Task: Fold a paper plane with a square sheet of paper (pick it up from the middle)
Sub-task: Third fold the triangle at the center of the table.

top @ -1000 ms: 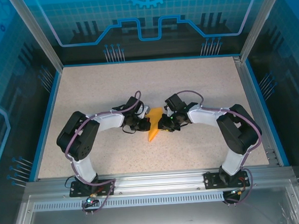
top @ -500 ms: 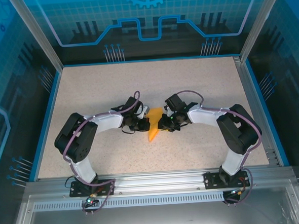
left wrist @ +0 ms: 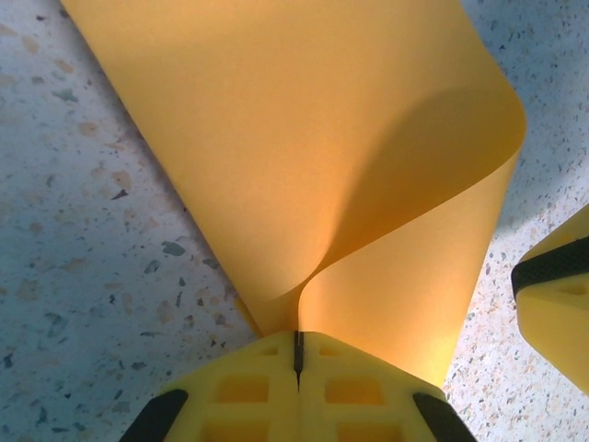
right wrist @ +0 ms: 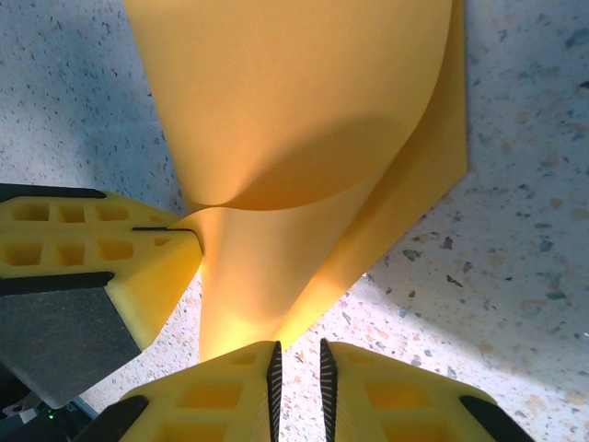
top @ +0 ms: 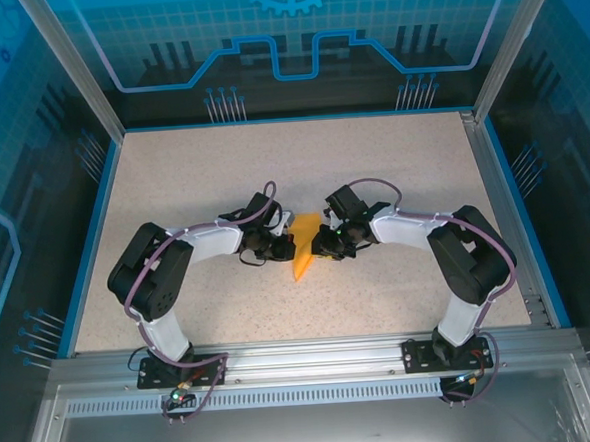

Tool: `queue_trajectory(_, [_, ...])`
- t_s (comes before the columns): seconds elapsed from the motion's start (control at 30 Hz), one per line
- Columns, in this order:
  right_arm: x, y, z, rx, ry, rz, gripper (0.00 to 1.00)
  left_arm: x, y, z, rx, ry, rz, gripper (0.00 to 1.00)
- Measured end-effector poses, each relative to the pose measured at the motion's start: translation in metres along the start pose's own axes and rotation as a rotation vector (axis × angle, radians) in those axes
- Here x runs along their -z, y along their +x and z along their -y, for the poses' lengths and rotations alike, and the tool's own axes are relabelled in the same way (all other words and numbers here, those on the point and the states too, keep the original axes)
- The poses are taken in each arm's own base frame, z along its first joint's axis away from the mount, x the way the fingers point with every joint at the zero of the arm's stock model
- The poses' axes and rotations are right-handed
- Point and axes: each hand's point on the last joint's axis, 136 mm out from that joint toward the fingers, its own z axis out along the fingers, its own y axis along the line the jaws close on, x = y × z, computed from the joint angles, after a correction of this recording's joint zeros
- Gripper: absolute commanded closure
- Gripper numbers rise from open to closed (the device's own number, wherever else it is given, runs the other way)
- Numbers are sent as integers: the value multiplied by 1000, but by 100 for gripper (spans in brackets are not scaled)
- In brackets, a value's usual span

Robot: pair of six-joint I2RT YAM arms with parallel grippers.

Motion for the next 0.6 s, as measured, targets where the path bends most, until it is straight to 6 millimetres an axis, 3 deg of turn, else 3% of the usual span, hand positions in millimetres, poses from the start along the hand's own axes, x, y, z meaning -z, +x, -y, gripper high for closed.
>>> queue_trajectory(0.6, [-1,1,2,-5,2,-2,79,4,-3,3,-7,6,14,93])
